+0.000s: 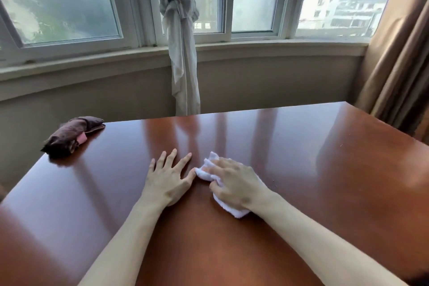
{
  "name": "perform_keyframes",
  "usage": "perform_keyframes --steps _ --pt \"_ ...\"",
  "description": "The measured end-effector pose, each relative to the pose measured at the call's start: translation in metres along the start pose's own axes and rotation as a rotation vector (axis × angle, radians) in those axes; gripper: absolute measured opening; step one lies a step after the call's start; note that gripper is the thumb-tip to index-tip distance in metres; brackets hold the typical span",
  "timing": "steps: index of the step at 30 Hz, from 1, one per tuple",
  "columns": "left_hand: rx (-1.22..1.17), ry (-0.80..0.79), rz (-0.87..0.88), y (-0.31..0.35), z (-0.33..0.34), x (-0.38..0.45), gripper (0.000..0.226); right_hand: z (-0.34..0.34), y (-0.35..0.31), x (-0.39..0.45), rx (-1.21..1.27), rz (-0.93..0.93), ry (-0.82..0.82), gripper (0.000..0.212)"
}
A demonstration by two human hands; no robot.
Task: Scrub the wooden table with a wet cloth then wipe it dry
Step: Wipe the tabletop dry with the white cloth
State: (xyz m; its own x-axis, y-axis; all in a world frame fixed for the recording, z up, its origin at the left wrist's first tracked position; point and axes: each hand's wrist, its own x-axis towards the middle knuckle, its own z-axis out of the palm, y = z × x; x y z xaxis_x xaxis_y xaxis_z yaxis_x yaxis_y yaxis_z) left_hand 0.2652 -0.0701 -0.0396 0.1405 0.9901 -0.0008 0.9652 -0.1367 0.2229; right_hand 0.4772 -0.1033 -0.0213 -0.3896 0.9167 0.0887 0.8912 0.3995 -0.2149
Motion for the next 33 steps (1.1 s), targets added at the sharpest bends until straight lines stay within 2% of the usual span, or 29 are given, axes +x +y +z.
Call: perform_keyframes --steps 3,6,10,16,19,21,26,33 --pt "-0.011 -0.001 -0.006 0.000 -0.002 -0.001 0.063 -0.003 -0.020 -0.049 0.045 -0.002 -0.009 0.062" --pt "-0.015 0.008 -0.004 0.001 0.000 -0.002 0.062 -0.012 -0.012 -0.042 0.071 0.047 -0.015 0.059" --pt "-0.016 0.037 -0.001 -0.001 0.003 0.001 0.063 -0.020 0.035 0.036 0.059 0.150 0.022 0.049" --pt "0.005 0.081 -0.022 -0.006 0.009 0.005 0.070 -0.006 0.133 0.188 -0.038 0.332 0.057 0.050" --pt "0.016 0.097 -0.014 -0.004 0.009 0.004 0.069 -0.001 0.163 0.249 -0.076 0.394 0.064 0.058" --pt "0.013 0.097 -0.027 -0.002 0.007 0.003 0.070 0.004 0.172 0.269 -0.095 0.433 0.057 0.053" --pt "0.017 0.061 -0.034 -0.003 0.005 0.004 0.072 -0.001 0.137 0.218 -0.093 0.314 0.040 0.044" --pt "-0.017 0.039 -0.018 -0.001 0.003 0.002 0.062 -0.014 0.035 0.041 0.005 0.137 0.004 0.046"
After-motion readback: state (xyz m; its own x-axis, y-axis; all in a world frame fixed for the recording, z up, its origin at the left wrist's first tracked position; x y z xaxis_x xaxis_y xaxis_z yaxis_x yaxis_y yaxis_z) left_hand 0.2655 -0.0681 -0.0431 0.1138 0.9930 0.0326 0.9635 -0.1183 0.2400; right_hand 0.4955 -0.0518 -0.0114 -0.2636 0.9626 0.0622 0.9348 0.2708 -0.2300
